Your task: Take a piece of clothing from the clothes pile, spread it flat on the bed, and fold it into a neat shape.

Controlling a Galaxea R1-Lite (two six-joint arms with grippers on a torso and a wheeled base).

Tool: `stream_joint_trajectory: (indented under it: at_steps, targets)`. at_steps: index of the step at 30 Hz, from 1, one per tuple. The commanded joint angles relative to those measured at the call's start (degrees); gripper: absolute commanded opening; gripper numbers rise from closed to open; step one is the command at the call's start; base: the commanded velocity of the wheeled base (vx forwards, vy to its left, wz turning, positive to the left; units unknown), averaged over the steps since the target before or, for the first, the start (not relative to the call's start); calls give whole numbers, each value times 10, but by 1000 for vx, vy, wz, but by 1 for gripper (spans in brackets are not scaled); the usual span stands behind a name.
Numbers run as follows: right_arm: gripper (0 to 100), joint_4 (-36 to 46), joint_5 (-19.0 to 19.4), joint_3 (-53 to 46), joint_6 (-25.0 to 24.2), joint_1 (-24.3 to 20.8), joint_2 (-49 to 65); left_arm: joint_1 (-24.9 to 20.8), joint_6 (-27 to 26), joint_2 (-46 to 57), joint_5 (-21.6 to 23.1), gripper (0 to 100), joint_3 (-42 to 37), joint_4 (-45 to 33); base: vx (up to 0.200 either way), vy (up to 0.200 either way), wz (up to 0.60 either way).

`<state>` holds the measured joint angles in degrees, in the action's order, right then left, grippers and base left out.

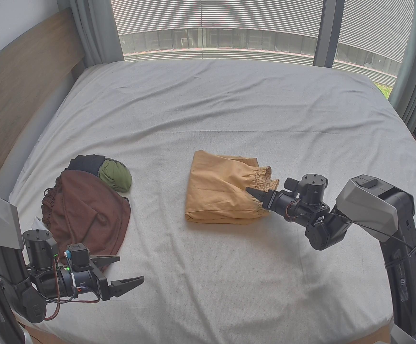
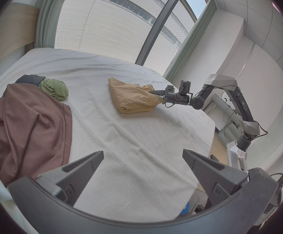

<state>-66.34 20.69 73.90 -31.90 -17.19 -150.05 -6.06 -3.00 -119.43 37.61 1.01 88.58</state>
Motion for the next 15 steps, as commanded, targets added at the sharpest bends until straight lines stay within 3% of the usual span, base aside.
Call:
stream_joint_trajectory:
  at_steps: [1, 9, 15]
  targets:
    - [100, -8, -8, -5, 3, 15, 6, 0, 0, 3, 0, 100, -6, 0, 0, 0, 0]
    - [100, -12, -9, -45, 13, 64, 78, 0, 0, 3, 0, 100, -5, 0, 0, 0, 0]
    - [100, -14, -10, -69, 12, 52, 141, 0, 0, 2, 0, 100, -3, 0, 0, 0, 0]
